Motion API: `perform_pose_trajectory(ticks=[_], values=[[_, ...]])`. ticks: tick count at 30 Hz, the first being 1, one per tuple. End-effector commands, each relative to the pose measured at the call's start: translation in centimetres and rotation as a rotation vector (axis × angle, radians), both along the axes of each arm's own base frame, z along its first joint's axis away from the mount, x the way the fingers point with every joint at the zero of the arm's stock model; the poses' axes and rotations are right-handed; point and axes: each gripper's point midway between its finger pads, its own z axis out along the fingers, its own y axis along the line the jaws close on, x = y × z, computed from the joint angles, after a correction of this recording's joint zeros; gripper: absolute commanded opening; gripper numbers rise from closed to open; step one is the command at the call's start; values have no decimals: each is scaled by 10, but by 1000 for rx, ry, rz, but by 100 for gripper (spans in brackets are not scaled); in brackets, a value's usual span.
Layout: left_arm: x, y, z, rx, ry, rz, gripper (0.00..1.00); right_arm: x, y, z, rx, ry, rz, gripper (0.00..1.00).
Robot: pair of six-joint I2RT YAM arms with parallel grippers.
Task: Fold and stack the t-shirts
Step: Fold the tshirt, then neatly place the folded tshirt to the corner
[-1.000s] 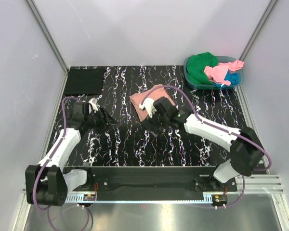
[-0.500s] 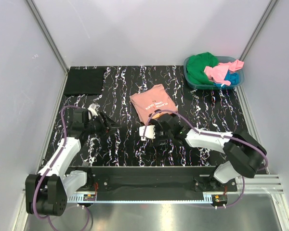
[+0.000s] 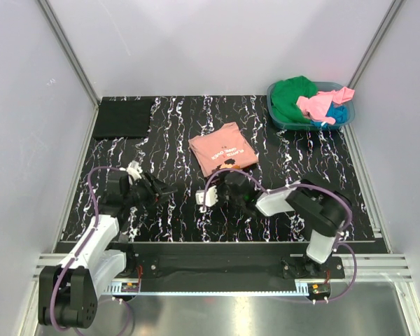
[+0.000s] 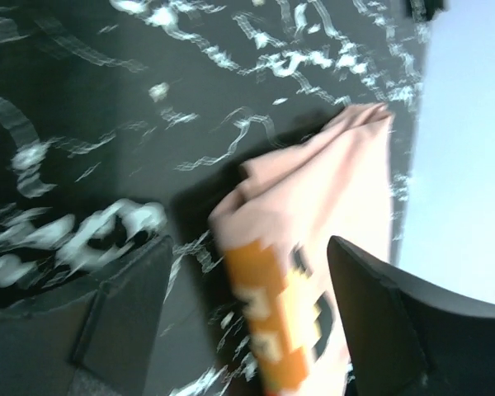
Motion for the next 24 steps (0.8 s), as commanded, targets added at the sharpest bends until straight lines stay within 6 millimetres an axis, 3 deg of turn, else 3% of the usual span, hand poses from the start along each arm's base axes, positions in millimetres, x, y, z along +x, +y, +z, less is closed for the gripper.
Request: perform_pose_trajectory(ticks=[1, 2, 10, 15, 16, 18, 20, 21, 23, 24], values=[[7, -3, 14, -27, -85, -23, 60, 14, 10, -10, -20, -69, -7, 81], [8, -2, 14, -28, -85, -20, 60, 16, 9, -12, -32, -77, -25, 76], [8, -1, 20, -38, -106, -16, 60, 18, 14, -21, -49, -55, -19, 66], [12, 2, 13, -15, -77, -12, 60, 26, 16, -28, -46, -48, -55, 45], [13, 6, 6, 16, -50, 6, 60, 31, 19, -21, -11, -42, -84, 33], [19, 10, 12, 41, -66, 16, 67, 32, 22, -13, 14, -10, -104, 21], [26, 13, 11, 57, -52, 39, 72, 35, 32, 9, 74, 31, -124, 4], [32, 12, 17, 48, -63, 41, 75, 34, 31, 9, 64, 65, -136, 0], [43, 10, 16, 18, -47, 57, 76, 39, 38, 34, 129, 72, -163, 0], [46, 9, 15, 5, -31, 59, 76, 39, 38, 37, 134, 80, -171, 0]])
